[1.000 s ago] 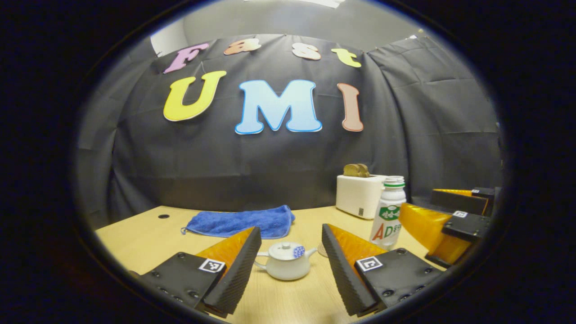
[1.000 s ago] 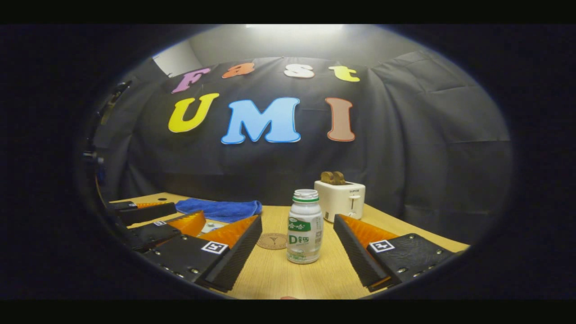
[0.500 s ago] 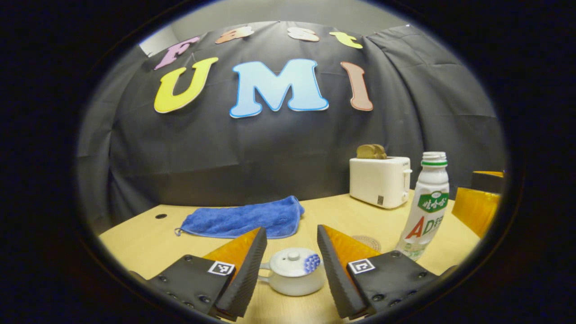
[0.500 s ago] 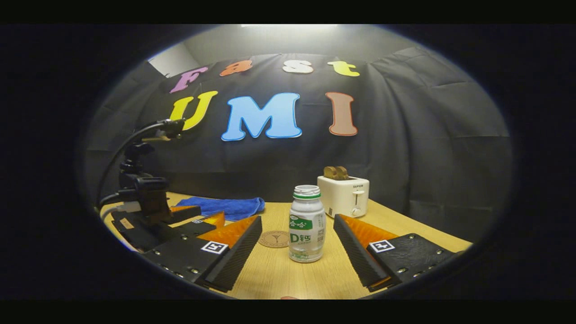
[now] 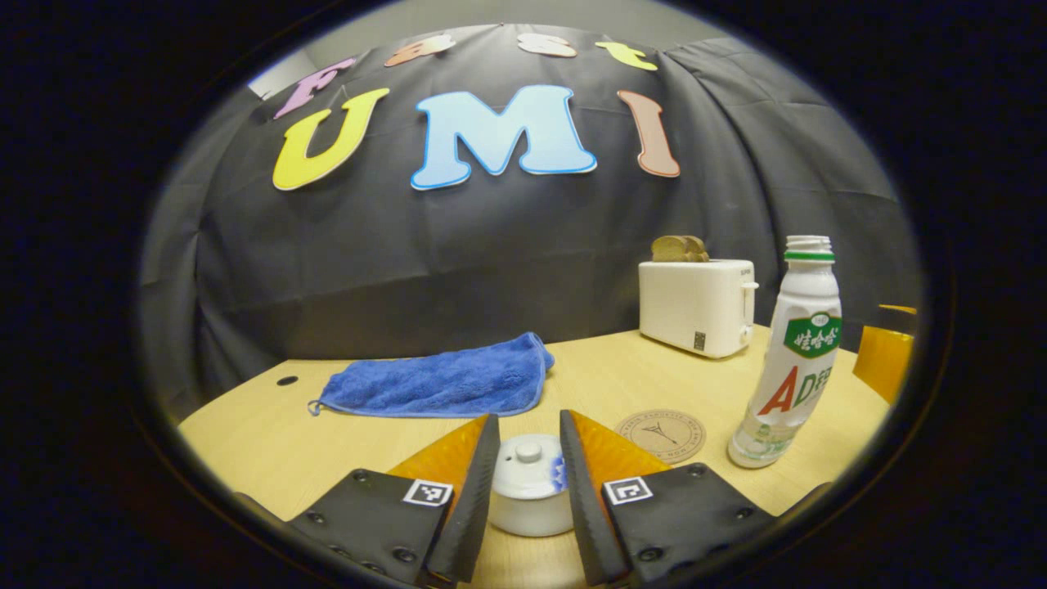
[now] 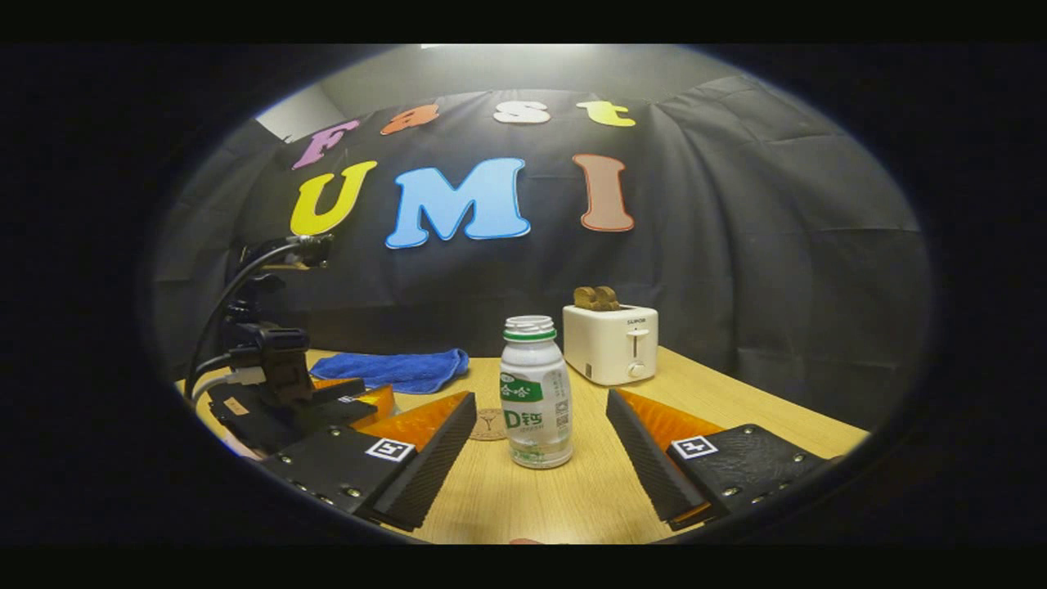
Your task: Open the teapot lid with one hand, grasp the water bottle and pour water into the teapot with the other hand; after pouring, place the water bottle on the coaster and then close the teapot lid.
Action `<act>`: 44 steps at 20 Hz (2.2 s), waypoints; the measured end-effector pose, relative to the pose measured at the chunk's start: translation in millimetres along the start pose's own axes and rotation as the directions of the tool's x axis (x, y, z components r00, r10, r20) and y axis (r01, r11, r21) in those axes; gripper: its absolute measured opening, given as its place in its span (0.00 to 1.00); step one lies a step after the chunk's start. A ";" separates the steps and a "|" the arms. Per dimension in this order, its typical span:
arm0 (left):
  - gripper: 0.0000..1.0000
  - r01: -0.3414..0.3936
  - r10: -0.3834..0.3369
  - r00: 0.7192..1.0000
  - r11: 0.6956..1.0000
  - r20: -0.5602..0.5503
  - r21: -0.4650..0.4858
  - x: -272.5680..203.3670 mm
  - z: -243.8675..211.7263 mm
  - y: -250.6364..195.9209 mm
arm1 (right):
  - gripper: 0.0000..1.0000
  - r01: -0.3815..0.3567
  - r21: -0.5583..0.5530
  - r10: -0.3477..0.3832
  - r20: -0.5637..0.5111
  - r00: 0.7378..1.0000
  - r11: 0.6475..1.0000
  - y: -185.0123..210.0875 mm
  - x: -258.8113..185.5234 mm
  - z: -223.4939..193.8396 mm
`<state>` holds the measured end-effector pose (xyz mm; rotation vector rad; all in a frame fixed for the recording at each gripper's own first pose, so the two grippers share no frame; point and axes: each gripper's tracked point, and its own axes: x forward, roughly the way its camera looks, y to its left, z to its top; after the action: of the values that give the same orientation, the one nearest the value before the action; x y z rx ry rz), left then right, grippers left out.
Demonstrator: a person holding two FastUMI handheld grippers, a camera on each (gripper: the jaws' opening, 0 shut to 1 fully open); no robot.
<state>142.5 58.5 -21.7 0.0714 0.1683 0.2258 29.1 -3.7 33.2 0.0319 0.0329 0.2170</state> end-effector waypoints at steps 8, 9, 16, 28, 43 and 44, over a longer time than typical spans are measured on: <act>0.22 0.005 -0.005 1.000 0.999 -0.004 0.037 4.1 2.1 -0.5 | 0.98 0.016 0.018 -0.016 -0.008 1.000 1.000 -8.4 -2.1 -4.8; 0.19 0.010 -0.010 1.000 0.999 -0.004 0.036 5.3 3.0 -0.2 | 0.98 0.015 0.017 -0.015 -0.011 1.000 1.000 -8.3 -1.2 -5.4; 0.17 0.040 -0.039 0.996 0.999 0.082 -0.015 -8.3 35.9 6.5 | 0.98 0.023 0.006 -0.023 -0.016 1.000 1.000 -9.8 1.4 -7.9; 0.14 -0.006 0.015 0.992 0.998 0.123 -0.070 -34.3 54.0 80.5 | 0.98 -0.006 -0.042 0.006 -0.007 1.000 0.999 0.7 29.6 -0.2; 0.13 -0.131 0.141 0.987 0.983 0.075 -0.129 -40.1 24.1 176.2 | 0.98 -0.031 -0.060 0.024 -0.111 0.994 0.998 10.2 71.6 -32.4; 0.13 -0.130 0.141 0.987 0.982 0.072 -0.135 -40.1 21.0 176.1 | 0.98 -0.032 -0.061 0.025 -0.116 0.993 0.998 9.8 73.8 -34.1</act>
<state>69.5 219.4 21.0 -0.0379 0.0671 0.3685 97.9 22.7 -2.7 -0.0423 0.1404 0.2478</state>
